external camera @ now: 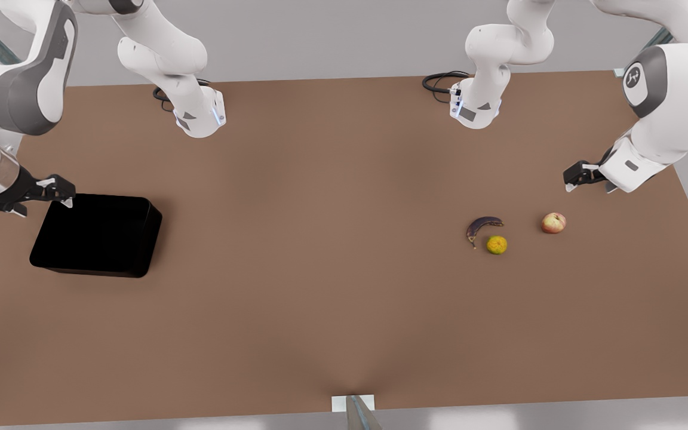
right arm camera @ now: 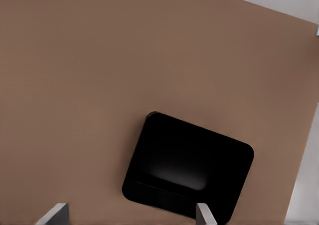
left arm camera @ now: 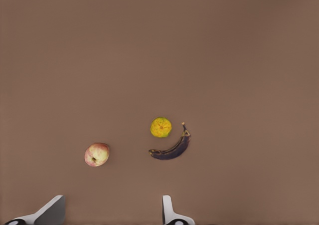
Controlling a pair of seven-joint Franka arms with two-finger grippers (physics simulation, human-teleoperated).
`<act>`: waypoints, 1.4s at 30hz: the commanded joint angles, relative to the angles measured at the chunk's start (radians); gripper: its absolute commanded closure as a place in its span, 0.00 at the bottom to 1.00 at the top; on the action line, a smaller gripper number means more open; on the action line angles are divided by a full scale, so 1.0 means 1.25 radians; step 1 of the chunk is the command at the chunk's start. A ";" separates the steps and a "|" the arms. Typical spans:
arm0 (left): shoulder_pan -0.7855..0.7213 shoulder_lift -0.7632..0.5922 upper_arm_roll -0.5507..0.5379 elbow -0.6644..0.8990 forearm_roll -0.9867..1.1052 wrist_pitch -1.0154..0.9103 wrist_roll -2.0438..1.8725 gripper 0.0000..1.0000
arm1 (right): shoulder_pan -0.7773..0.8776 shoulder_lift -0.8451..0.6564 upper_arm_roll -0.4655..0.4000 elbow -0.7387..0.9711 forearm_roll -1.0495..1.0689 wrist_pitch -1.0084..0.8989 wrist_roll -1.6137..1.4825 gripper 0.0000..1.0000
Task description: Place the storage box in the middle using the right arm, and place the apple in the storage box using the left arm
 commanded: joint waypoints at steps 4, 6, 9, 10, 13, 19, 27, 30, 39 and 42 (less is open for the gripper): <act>0.001 0.008 0.003 0.017 0.007 -0.010 0.002 0.00 | -0.013 0.026 -0.003 0.002 -0.001 0.000 0.000 0.00; 0.002 0.020 0.018 0.017 0.008 -0.017 0.000 0.00 | -0.081 0.090 -0.022 -0.002 -0.007 0.001 -0.012 0.00; 0.017 0.064 0.095 -0.021 -0.050 -0.083 -0.119 0.00 | -0.118 0.057 -0.112 -0.222 -0.022 0.194 -0.028 0.00; 0.019 0.104 0.114 -0.022 -0.123 -0.076 -0.249 0.00 | -0.119 0.047 -0.114 -0.286 -0.022 0.260 -0.028 0.00; 0.025 0.161 0.243 -0.116 -0.442 0.031 -0.498 0.00 | -0.121 0.029 -0.152 -0.448 -0.016 0.454 -0.033 0.00; 0.009 0.199 0.362 -0.421 -1.028 0.165 -0.606 0.00 | -0.170 0.125 -0.211 -0.442 0.050 0.556 -0.098 0.00; 0.031 0.338 0.462 -0.429 -1.176 0.004 -0.594 0.00 | -0.203 0.201 -0.237 -0.454 0.067 0.654 -0.157 0.00; 0.031 0.375 0.476 -0.426 -1.146 -0.039 -0.507 0.00 | -0.207 0.236 -0.247 -0.455 0.066 0.687 -0.158 0.00; 0.020 0.401 0.512 -0.427 -1.045 -0.105 -0.471 0.00 | -0.213 0.295 -0.247 -0.475 0.061 0.745 -0.162 0.00; 0.019 0.434 0.511 -0.423 -1.051 -0.093 -0.466 0.00 | -0.214 0.295 -0.247 -0.475 0.061 0.744 -0.185 0.24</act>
